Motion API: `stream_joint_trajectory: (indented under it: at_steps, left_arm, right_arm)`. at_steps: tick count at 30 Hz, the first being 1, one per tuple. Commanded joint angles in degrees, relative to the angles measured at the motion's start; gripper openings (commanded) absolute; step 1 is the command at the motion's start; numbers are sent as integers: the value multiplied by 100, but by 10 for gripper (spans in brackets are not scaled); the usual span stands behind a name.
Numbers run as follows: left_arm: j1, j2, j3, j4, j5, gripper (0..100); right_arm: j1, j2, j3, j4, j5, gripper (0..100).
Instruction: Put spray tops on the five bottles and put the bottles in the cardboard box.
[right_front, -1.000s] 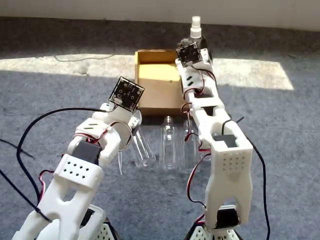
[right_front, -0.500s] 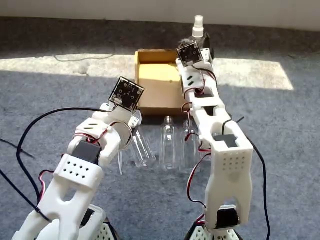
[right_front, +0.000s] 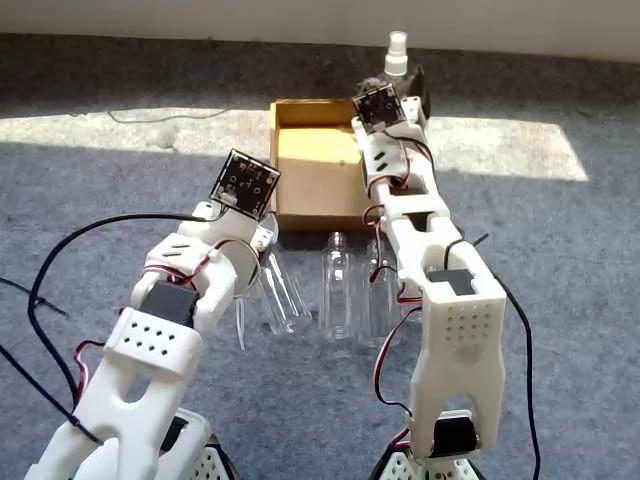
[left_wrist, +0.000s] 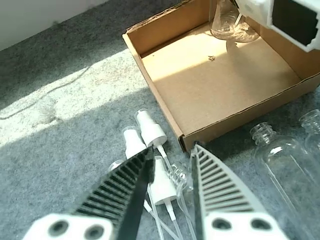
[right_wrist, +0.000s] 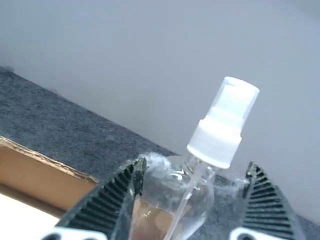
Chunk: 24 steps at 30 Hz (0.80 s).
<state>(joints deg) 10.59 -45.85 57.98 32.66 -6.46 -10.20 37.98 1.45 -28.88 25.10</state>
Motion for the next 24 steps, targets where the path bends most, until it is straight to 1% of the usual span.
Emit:
stream_joint_trajectory:
  at_steps: [1, 7, 19, 24]
  left_arm:
    - [-40, -22, -31, -114, 0, 130]
    - [-40, -22, -31, -105, 0, 130]
    - [-40, -22, -31, -88, 0, 130]
    - [-40, -22, -31, -97, 0, 130]
  right_arm:
    - [22, -453, -286, 251, 44, 276]
    - [-4, -901, -277, 673, 35, 276]
    - [-22, -1209, -277, 690, 44, 276]
    - [-31, -1516, -330, 1121, 26, 276]
